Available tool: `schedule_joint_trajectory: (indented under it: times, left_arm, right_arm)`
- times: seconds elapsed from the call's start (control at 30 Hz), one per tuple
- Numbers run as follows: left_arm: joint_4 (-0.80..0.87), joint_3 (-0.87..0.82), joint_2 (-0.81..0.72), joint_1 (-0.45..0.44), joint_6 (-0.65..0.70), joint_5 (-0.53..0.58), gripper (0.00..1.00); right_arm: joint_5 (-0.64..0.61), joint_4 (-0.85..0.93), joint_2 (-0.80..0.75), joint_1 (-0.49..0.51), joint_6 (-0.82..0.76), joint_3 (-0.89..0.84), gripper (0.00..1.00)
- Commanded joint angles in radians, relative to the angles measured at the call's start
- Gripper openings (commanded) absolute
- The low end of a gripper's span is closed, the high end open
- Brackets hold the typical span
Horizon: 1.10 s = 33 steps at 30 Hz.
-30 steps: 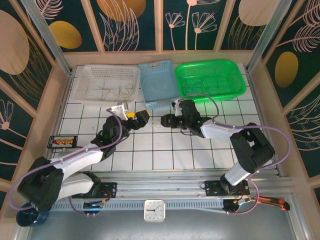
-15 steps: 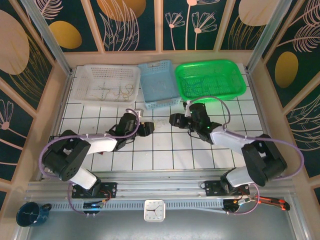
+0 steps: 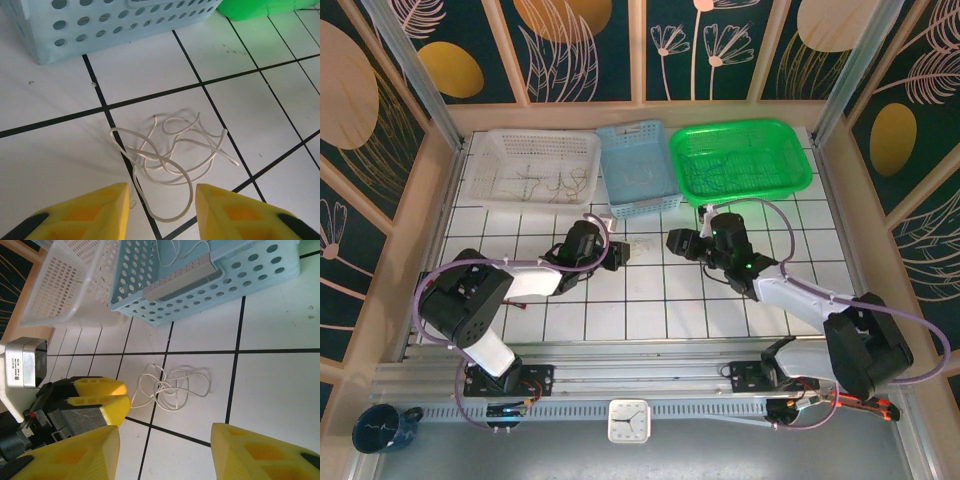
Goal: Untangle the cables
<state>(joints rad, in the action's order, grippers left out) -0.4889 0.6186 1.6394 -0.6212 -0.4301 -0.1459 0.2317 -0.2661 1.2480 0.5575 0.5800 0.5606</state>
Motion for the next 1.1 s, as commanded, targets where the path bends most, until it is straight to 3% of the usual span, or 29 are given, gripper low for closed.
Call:
schedule_joint_trajectory:
  times: [0.0,0.1,0.5,0.63,0.8,1.07]
  left_arm:
    - [-0.004,0.007,0.023,-0.011,0.059,0.006,0.36]
    - [-0.01,0.009,0.037,-0.015,0.067,-0.001,0.32]
    - [-0.038,0.034,0.103,-0.02,0.075,0.0,0.31]
    - [-0.056,0.049,0.119,-0.021,0.074,-0.007,0.22]
    - [-0.039,0.063,0.085,-0.02,0.073,-0.019,0.0]
    - [0.064,0.08,-0.105,-0.02,0.063,-0.099,0.0]
  right_arm:
    - [-0.019,-0.019,-0.021,-0.004,0.017,-0.017,0.52]
    - [-0.016,-0.027,-0.019,-0.005,0.023,-0.021,0.52]
    - [-0.003,-0.031,-0.022,-0.004,0.03,-0.019,0.51]
    - [0.018,-0.035,-0.025,-0.005,0.034,-0.018,0.51]
    - [0.044,-0.041,-0.022,-0.004,0.027,-0.019,0.51]
    - [0.077,-0.066,-0.016,-0.004,0.006,-0.01,0.52]
